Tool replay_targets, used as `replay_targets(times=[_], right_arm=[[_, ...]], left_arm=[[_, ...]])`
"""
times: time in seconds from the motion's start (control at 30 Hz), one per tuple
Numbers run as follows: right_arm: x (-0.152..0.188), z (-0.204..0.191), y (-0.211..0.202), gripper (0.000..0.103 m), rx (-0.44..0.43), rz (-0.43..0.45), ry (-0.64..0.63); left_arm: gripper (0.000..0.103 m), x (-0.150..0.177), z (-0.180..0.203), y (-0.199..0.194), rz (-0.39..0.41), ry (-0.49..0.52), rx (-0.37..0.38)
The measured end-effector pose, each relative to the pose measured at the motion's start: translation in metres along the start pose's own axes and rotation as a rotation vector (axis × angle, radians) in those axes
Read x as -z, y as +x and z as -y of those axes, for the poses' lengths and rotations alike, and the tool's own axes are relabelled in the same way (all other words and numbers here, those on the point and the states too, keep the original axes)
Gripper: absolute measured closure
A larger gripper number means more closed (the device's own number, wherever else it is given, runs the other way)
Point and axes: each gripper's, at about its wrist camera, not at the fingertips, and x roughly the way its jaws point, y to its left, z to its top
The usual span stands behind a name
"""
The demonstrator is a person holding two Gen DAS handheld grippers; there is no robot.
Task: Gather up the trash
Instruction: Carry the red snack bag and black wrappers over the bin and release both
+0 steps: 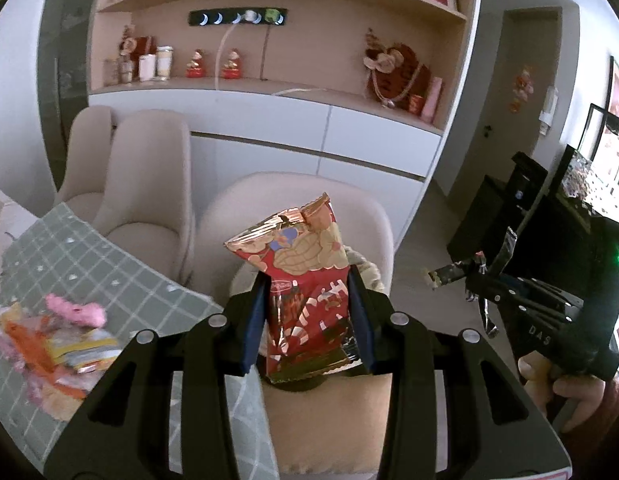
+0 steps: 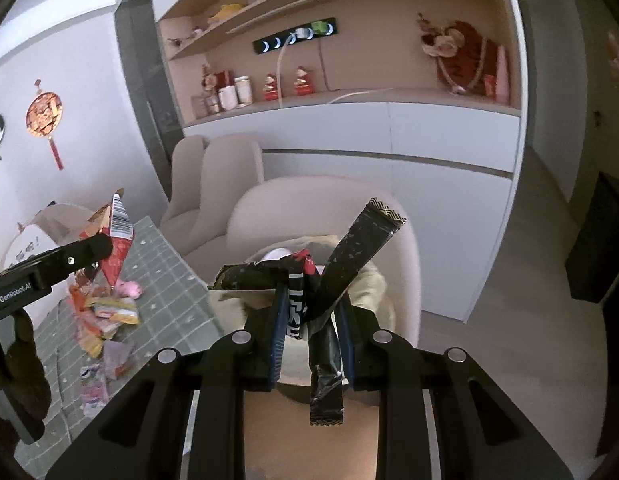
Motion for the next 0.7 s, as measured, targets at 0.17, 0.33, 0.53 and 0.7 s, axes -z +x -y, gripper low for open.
replay_targets(times=[0.17,0.33,0.53,0.7], right_arm=[[0.0,0.034,0.017,0.08,0.018,-0.021,0.041],[-0.003,0.059,0.032,0.08,0.038,-0.03,0.073],[0.001,0.084,0.056,0.08,0.043,-0.073,0.112],[0.005,0.094,0.071,0.08,0.054,-0.098,0.125]], left_arm=[[0.068,-0.004,0.013,0.038,-0.04,-0.005,0.017],[0.068,-0.01,0.003,0.09,-0.108,-0.077,0.073],[0.068,-0.01,-0.011,0.174,-0.226,-0.127,0.084],[0.067,-0.003,-0.01,0.236,-0.362,-0.109,0.05]])
